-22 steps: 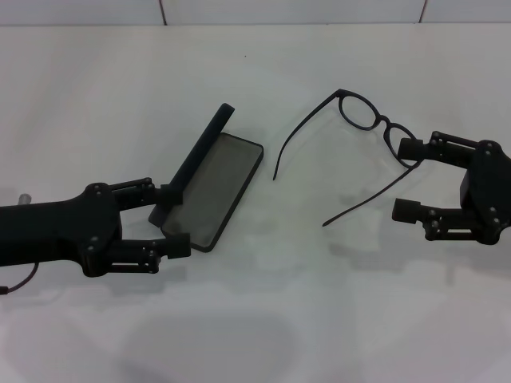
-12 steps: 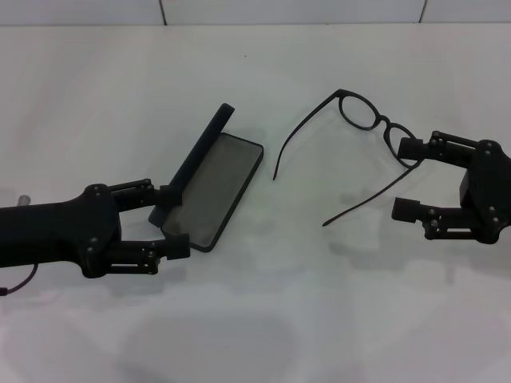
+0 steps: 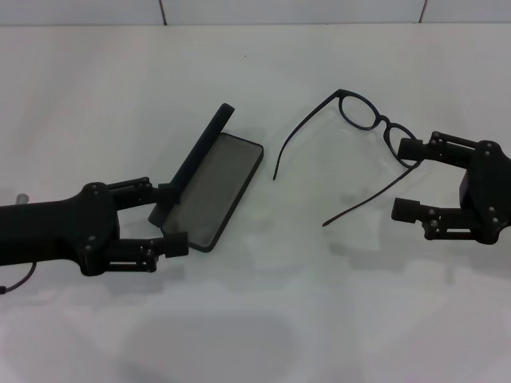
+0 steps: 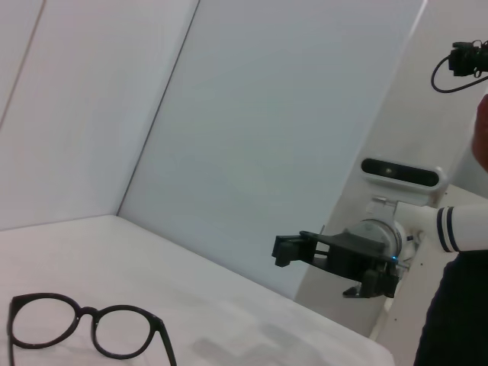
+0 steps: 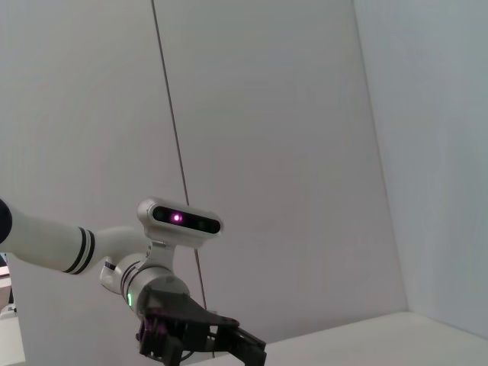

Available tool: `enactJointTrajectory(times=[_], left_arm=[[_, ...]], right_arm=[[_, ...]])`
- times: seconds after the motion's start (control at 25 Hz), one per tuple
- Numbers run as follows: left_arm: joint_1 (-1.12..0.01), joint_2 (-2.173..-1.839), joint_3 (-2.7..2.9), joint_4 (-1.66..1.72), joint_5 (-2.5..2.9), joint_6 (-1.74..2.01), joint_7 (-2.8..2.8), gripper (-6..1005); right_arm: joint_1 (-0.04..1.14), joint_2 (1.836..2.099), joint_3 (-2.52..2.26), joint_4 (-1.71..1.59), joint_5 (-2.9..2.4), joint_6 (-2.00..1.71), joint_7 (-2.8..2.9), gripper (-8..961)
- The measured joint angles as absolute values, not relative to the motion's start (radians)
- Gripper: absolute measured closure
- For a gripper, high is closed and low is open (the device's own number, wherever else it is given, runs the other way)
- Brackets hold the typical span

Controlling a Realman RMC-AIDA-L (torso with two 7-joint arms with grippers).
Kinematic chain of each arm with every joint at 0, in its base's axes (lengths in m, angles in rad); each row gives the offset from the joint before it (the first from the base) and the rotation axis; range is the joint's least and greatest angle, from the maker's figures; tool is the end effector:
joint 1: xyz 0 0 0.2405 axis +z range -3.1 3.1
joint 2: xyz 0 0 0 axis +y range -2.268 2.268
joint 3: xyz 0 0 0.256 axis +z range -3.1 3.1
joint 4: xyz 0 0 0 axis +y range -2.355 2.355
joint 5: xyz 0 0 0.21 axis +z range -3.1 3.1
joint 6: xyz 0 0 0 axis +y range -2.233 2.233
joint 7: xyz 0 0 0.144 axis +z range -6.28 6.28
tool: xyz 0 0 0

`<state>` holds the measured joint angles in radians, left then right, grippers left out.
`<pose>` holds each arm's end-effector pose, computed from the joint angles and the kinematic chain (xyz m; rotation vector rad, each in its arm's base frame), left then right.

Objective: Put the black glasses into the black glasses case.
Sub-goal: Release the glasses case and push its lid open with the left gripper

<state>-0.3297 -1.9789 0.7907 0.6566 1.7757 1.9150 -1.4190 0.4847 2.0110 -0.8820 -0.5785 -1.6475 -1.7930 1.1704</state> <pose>-0.2849 0.2538 0.0444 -2.8121 -0.7114 -1.0346 0.2362 0.3022 0.0184 -2.7830 0.2530 1.1003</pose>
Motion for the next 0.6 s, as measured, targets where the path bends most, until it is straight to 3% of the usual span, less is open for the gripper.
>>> enactJointTrajectory(times=[0.6], left_arm=[[-0.341,-1.982,0.632,0.663,1.773,1.845,-1.621,111]], right_arm=[[0.482,2.005,-0.88,-0.574,-1.648,-1.772,1.17,95]])
